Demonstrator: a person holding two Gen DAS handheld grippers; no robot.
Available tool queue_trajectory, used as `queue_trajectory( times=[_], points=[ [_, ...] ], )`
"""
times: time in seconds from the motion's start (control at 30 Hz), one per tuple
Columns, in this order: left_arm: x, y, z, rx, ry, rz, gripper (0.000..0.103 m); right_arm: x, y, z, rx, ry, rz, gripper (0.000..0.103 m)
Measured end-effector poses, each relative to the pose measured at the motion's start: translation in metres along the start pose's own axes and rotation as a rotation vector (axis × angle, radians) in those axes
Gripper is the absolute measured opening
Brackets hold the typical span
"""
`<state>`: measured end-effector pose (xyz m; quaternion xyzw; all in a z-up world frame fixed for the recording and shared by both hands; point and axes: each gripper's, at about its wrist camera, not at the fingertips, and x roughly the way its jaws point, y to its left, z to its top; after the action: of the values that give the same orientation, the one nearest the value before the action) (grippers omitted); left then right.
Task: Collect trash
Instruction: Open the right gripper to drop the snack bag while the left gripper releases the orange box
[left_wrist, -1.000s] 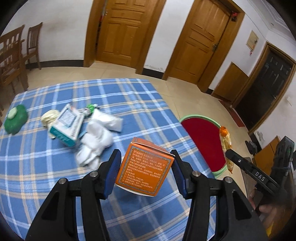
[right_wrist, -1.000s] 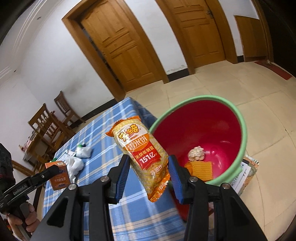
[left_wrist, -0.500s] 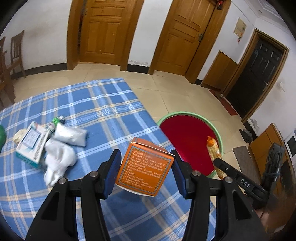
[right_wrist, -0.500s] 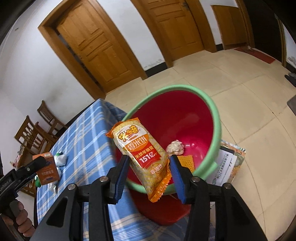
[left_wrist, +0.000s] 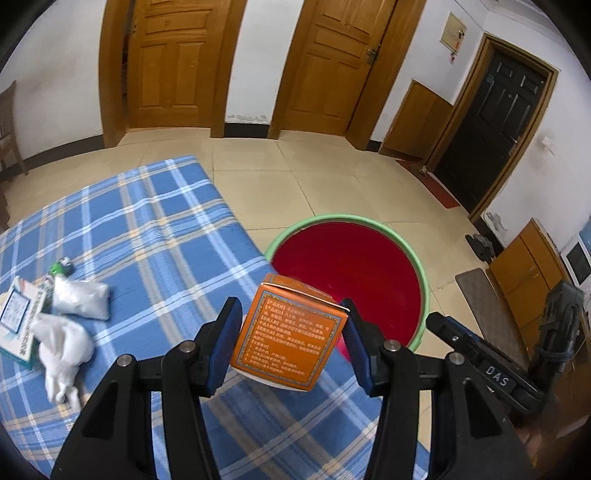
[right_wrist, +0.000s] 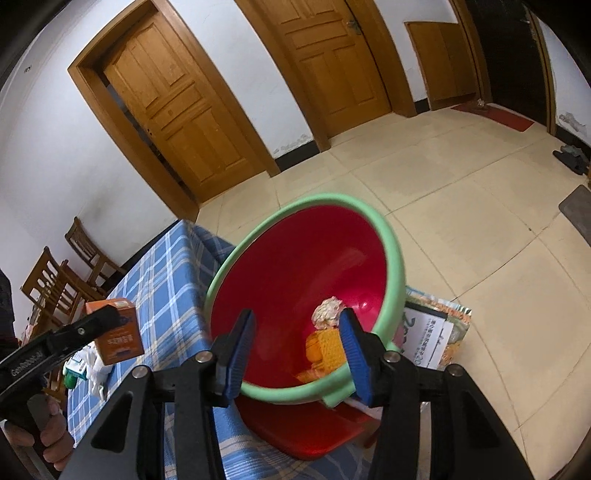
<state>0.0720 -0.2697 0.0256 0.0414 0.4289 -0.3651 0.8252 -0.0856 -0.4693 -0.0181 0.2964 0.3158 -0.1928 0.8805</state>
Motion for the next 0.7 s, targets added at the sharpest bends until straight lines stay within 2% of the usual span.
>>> queue_trajectory(
  times=[0.2,0.5,0.57,0.7],
  points=[
    [0.019,-0.018,0.007,0.046,0.014,-0.015,0.055,-0.009,-0.013,0.006,0.031,-0.037,-0.024,0.05],
    [0.043,-0.035,0.017,0.085,0.017,-0.029,0.055,-0.014,-0.019,0.007,0.052,-0.043,-0.032,0.05],
    [0.045,-0.036,0.019,0.086,0.017,-0.027,0.062,-0.014,-0.02,0.007,0.054,-0.045,-0.035,0.05],
    [0.045,-0.035,0.02,0.087,0.012,-0.019,0.064,-0.014,-0.021,0.006,0.06,-0.044,-0.038,0.05]
  ],
)
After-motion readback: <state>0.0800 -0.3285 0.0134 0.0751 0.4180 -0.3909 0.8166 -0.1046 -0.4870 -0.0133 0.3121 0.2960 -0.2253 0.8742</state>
